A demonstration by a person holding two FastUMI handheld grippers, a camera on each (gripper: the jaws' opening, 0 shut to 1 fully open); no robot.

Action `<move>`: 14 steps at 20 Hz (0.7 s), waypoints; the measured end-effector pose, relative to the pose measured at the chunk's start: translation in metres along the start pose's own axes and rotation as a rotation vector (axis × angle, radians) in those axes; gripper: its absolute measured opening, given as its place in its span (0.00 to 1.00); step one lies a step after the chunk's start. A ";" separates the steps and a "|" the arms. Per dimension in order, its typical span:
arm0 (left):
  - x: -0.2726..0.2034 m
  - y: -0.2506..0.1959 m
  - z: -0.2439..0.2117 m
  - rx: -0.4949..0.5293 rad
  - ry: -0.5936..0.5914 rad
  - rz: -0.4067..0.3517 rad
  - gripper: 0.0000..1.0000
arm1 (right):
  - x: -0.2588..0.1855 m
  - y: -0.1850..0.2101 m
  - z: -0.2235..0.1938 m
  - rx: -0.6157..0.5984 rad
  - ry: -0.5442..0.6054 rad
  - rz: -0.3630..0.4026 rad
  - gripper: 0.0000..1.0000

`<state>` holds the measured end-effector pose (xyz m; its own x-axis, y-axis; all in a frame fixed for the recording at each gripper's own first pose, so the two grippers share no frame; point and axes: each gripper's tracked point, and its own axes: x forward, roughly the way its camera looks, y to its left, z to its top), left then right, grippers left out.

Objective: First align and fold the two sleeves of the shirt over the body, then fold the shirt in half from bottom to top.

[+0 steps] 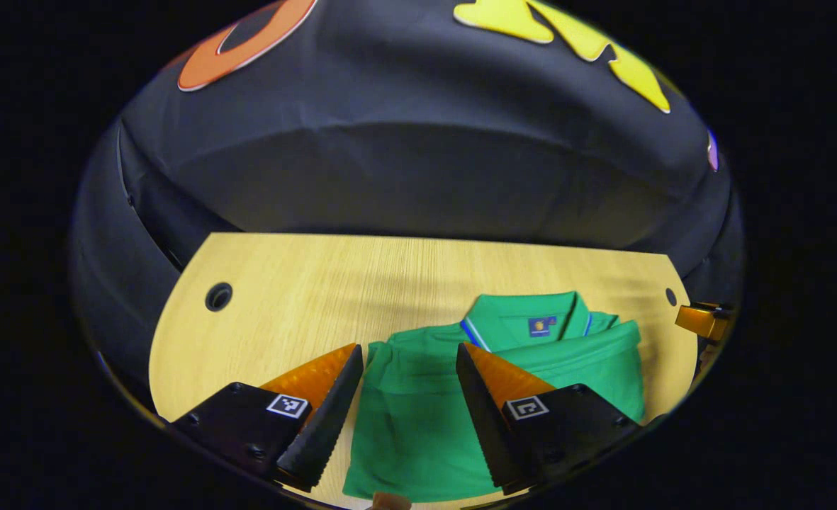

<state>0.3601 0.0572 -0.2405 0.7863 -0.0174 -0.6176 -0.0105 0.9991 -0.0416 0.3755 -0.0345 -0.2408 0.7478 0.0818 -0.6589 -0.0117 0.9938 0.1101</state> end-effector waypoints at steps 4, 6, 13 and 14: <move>-0.099 -0.019 0.035 0.039 -0.176 -0.018 0.89 | -0.090 0.012 0.028 -0.049 -0.150 -0.008 1.00; -0.149 -0.029 0.048 0.052 -0.251 -0.052 0.90 | -0.144 0.021 0.035 -0.053 -0.222 -0.009 1.00; -0.344 -0.007 0.056 0.104 -0.513 -0.012 0.98 | -0.320 0.056 0.022 -0.078 -0.463 -0.027 0.97; -0.360 -0.005 0.049 0.100 -0.527 -0.017 0.98 | -0.339 0.060 0.016 -0.078 -0.489 -0.033 0.97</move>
<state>0.1079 0.0604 0.0205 0.9897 -0.0377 -0.1381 0.0439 0.9981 0.0426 0.1319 -0.0035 0.0009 0.9722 0.0246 -0.2330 -0.0189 0.9995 0.0266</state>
